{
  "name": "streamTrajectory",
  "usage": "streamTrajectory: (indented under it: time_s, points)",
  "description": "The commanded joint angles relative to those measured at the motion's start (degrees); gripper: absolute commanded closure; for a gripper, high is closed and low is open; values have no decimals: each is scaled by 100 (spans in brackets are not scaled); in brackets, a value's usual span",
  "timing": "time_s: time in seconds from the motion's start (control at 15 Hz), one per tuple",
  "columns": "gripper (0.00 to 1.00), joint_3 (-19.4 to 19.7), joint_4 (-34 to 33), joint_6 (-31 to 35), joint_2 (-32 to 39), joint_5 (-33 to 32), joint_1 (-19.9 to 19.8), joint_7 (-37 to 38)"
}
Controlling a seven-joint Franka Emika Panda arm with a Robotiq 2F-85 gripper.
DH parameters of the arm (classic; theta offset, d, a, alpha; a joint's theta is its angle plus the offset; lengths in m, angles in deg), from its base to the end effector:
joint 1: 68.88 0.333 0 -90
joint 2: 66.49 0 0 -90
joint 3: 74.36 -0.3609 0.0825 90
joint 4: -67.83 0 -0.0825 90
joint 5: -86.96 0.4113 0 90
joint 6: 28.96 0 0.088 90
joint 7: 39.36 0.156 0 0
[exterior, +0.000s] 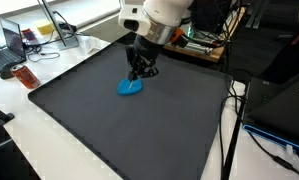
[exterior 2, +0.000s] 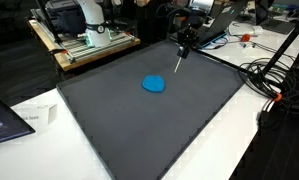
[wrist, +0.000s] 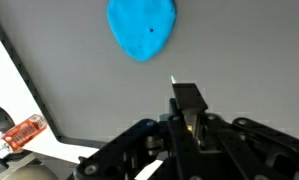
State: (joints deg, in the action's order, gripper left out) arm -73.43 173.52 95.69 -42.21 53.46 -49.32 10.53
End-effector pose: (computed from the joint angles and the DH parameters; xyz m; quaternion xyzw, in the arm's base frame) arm 0.6517 0.1747 0.2739 0.9675 -0.0887 0.0938 0.2174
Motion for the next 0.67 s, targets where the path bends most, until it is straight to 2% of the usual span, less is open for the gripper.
streamTrajectory:
  time_s: [0.0, 0.6]
  points:
    - [97, -20, -732, -582, 633, -271, 221, 127]
    - [97, 95, -1863, -1532, 1745, -804, 607, 92]
